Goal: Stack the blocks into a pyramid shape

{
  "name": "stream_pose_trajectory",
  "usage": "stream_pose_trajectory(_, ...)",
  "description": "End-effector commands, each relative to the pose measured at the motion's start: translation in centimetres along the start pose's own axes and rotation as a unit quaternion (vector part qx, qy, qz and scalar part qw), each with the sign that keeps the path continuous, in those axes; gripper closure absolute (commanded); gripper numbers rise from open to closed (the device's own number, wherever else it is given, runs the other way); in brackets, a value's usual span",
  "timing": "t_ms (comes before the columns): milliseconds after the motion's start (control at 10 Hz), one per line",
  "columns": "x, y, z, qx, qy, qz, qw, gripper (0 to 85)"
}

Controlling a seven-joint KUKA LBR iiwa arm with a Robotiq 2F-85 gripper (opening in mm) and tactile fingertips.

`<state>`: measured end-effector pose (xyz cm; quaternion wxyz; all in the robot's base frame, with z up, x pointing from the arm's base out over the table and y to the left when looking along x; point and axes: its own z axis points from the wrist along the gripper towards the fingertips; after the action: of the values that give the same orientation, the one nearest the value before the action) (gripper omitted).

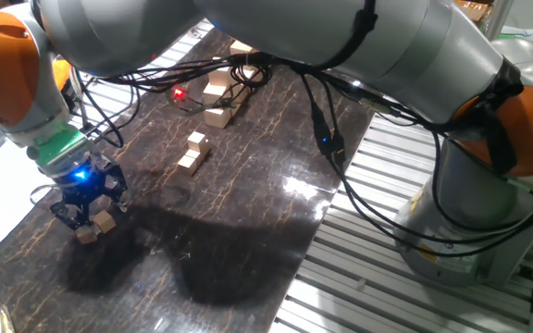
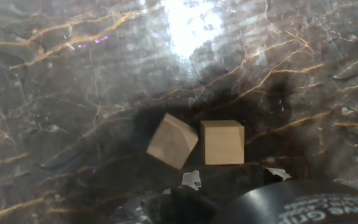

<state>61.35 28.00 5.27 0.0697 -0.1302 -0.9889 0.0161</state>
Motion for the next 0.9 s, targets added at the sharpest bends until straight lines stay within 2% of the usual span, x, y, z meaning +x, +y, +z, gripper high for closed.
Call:
stream_pose_trajectory(0, 0.0, 0.0, 0.2, 0.001, -0.001, -0.002, 1.000, 30.0)
stream_pose_trajectory(200, -0.1, 0.2, 0.5, -0.002, -0.007, -0.001, 1.000, 29.7)
stream_pose_trajectory(500, -1.7, 0.1, 0.9, -0.006, -0.012, -0.008, 1.000, 29.0)
stream_pose_trajectory(600, -2.1, -0.1, 0.8, -0.011, -0.011, -0.008, 1.000, 30.0)
stream_pose_trajectory(800, -1.9, -0.1, 0.7, -0.009, -0.013, -0.009, 1.000, 36.7)
